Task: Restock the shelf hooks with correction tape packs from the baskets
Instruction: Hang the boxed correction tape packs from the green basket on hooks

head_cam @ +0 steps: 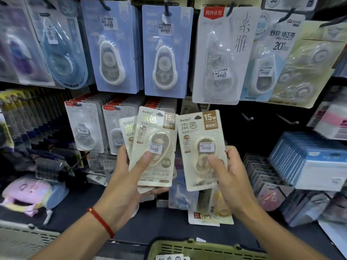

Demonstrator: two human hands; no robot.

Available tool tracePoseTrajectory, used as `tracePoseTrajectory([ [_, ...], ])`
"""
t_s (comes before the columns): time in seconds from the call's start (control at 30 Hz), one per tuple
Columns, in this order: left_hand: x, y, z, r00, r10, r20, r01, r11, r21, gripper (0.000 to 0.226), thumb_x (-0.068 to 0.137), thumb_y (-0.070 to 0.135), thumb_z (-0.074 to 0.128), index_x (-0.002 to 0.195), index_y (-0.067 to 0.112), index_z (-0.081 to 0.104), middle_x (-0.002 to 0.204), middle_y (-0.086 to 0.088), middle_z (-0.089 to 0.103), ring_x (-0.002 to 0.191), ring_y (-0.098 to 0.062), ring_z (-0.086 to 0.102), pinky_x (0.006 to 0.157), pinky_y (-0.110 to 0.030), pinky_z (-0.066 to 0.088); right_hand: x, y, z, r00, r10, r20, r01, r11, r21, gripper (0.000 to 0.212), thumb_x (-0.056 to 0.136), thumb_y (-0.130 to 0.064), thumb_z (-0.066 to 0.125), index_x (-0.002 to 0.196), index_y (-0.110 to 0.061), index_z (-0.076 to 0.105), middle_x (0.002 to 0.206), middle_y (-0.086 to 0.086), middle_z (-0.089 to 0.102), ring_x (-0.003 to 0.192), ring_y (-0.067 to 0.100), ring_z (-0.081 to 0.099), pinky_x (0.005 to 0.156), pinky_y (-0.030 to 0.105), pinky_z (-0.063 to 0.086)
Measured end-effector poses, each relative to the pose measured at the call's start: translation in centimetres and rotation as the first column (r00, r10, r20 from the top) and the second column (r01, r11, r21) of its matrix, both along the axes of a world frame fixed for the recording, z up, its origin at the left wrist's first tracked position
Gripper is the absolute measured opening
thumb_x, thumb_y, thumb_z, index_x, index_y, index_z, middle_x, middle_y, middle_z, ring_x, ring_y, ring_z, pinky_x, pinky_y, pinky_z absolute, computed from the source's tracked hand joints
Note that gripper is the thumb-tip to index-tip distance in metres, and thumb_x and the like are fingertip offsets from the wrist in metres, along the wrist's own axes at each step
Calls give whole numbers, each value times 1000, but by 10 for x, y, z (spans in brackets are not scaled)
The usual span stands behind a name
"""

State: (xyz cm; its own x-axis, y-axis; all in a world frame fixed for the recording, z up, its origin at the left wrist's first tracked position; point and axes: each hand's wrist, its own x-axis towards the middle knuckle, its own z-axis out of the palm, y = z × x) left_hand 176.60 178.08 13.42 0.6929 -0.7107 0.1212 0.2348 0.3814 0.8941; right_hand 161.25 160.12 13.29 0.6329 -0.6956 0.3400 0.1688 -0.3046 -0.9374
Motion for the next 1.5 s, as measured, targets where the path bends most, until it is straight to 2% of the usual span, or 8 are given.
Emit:
tracePoseTrajectory([
  [0.1,-2,2,3,1000,13,-5,-13,1000,4,42,95,31,66,135,38,55,128,-2,75,108,-37,76,76,-63,62,0,-6,2,998,-58,-6,58,998,28,39,85,-60,66,111,-31,58,109,-4,77,98,16,76,82,48,63],
  [0.3,-5,3,10,998,49,-32,-48,998,31,42,92,33,66,133,36,55,126,-9,75,103,-43,76,60,-43,62,5,-3,5,997,-77,12,76,995,62,43,89,-67,70,109,-33,55,90,8,77,49,32,67,38,31,46],
  [0.5,-3,5,9,998,56,29,-57,998,15,48,89,35,69,134,34,53,125,-1,75,104,-35,77,76,-73,58,20,-4,-15,991,-131,-33,129,991,-36,32,95,-65,63,114,-40,57,102,-12,75,58,28,74,51,32,58],
  [0.63,-3,6,5,999,46,18,-46,999,-3,49,89,34,71,134,36,54,131,0,72,110,-35,75,74,-63,62,67,-33,-20,971,-216,-100,210,975,-70,33,90,-80,53,112,-55,56,98,-16,72,59,17,73,45,23,53],
  [0.77,-4,4,4,1000,25,-16,-25,1000,-19,47,90,29,71,134,36,55,135,-6,70,112,-43,73,56,-42,62,114,-84,-21,888,-273,-369,324,943,81,91,88,-81,56,146,-11,50,100,4,71,77,25,79,66,41,67],
  [0.93,-3,4,2,999,-30,-26,28,998,-58,56,87,20,74,136,37,52,135,0,71,116,-34,73,77,-58,63,100,-92,-29,857,-238,-457,321,940,112,50,96,-58,66,116,-12,64,89,9,71,77,28,77,73,50,67],
  [1.2,-5,4,-6,992,-121,31,123,990,-66,63,84,14,80,133,43,54,141,-4,68,126,-33,68,89,-51,62,16,6,-3,948,241,-207,-252,967,-29,56,80,-87,59,108,-40,73,104,-7,76,89,11,73,72,27,60],
  [1.5,-14,-5,-6,989,-94,118,93,996,15,67,87,9,79,140,36,48,137,-6,70,126,-33,68,99,-54,59,2,16,-6,980,149,-132,-156,986,-50,35,78,-65,74,105,-50,57,112,-16,76,102,7,74,80,32,64],
])
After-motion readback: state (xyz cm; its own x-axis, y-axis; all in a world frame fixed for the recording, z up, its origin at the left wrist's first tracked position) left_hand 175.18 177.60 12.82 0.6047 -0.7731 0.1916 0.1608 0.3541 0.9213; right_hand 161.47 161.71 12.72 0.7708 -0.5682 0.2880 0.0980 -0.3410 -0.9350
